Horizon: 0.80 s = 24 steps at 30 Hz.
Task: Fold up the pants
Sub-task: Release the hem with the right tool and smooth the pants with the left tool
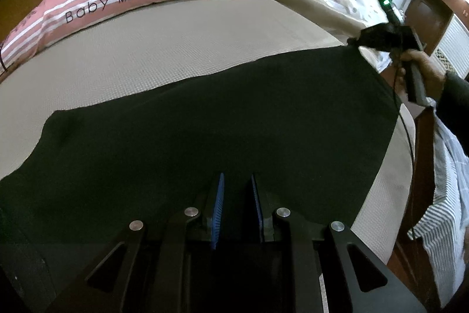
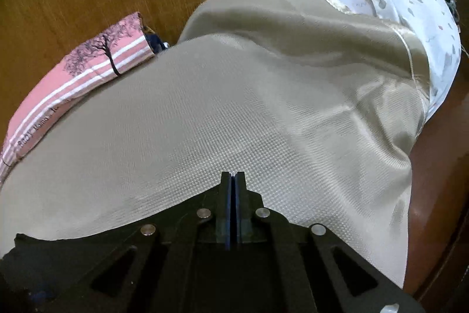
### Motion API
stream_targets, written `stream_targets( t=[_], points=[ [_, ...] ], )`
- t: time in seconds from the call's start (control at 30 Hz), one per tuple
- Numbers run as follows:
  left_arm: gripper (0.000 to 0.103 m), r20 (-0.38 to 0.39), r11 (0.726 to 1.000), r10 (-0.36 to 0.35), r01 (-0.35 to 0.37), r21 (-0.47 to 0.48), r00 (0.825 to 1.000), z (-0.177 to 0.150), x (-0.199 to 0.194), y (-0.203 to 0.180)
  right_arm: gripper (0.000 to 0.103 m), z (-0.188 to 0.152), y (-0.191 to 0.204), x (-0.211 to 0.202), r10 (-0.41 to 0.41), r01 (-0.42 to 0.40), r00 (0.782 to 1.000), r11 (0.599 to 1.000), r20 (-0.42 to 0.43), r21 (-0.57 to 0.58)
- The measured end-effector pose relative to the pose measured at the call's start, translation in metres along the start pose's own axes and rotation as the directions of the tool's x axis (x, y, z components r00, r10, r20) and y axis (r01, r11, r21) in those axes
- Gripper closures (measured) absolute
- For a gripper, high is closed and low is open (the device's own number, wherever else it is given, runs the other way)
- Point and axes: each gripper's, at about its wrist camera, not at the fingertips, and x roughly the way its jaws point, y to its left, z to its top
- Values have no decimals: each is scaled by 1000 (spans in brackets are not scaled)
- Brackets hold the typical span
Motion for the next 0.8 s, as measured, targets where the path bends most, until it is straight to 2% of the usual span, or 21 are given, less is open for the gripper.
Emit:
stream_targets(
  t=[0.13, 0.23, 0.3, 0.4, 0.5, 0.6, 0.67, 0.73, 0.8],
  points=[
    [83, 11, 1000, -4, 4, 1, 1000, -1, 0, 3, 102, -8, -5, 25, -38, 40, 998, 999, -52, 30],
    [83, 23, 1000, -1, 1, 3, 1000, 0, 0, 3, 89, -13, -10, 29, -49, 53, 997, 996, -54, 71],
    [83, 22, 1000, -5, 6, -15, 1000, 1, -2, 6, 64, -12, -13, 25, -69, 75, 996, 993, -63, 95],
    [83, 64, 998, 16, -13, -56, 998, 2, -20, 15, 63, -11, -8, 5, -52, 55, 998, 994, -33, 91],
    [83, 95, 995, 44, -35, -90, 994, -2, -39, 30, 63, -10, 17, -26, 21, -21, 1000, 999, -1, 30],
    [82, 111, 988, 98, -83, -132, 989, -10, -59, 51, 63, -16, 65, -47, 156, -158, 987, 984, -29, -77],
    [82, 120, 981, 130, -110, -162, 984, -17, -72, 68, 63, -28, 107, -53, 244, -254, 966, 955, -81, -151],
    [82, 119, 973, 148, -123, -197, 982, -24, -81, 83, 63, -40, 145, -53, 300, -322, 945, 924, -134, -208],
    [82, 100, 967, 163, -139, -215, 981, -31, -84, 97, 63, -56, 192, -49, 368, -413, 907, 874, -207, -256]
  ],
)
